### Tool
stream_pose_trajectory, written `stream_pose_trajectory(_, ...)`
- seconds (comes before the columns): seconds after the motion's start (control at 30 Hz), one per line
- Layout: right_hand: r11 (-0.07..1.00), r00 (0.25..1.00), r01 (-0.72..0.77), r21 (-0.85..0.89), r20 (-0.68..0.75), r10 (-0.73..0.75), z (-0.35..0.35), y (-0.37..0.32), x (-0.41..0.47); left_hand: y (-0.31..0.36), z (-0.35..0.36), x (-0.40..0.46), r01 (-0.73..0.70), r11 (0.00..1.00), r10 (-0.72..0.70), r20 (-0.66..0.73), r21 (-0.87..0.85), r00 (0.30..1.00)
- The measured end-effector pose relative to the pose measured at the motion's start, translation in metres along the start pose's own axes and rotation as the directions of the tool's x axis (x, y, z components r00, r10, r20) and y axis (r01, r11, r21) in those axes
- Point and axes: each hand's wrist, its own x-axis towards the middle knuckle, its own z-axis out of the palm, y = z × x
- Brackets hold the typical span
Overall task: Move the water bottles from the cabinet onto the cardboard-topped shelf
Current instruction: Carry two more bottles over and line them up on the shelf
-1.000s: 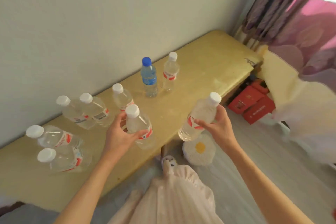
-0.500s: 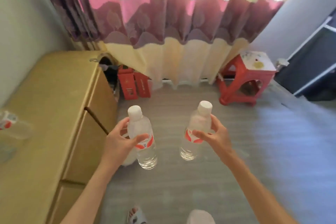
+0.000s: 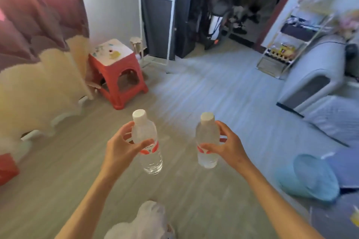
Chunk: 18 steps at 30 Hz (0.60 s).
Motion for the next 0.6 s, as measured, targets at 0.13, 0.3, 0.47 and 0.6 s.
stream_pose_trajectory(0.13, 0.996, 0.986, -0.065, 0.056, -0.147, 0.073, -0.049, 0.029, 0.045, 0.021, 0.074, 0.077, -0.008, 0.999, 0.001, 0.152, 0.048, 0.988)
stream_pose_trajectory(0.3, 0.989, 0.96, -0.096, 0.11, -0.252, 0.121, -0.101, 0.046, 0.132, 0.056, 0.164, 0.187, -0.068, 0.996, 0.046, 0.309, 0.059, 0.95)
stream_pose_trajectory(0.47, 0.98, 0.935, -0.109, 0.165, -0.318, 0.157, -0.153, 0.041, 0.219, 0.099, 0.241, 0.284, -0.156, 0.985, 0.112, 0.43, 0.068, 0.896)
stream_pose_trajectory(0.6, 0.971, 0.901, -0.109, 0.214, -0.391, 0.187, -0.203, 0.037, 0.292, 0.139, 0.309, 0.363, -0.212, 0.975, 0.143, 0.53, 0.07, 0.836)
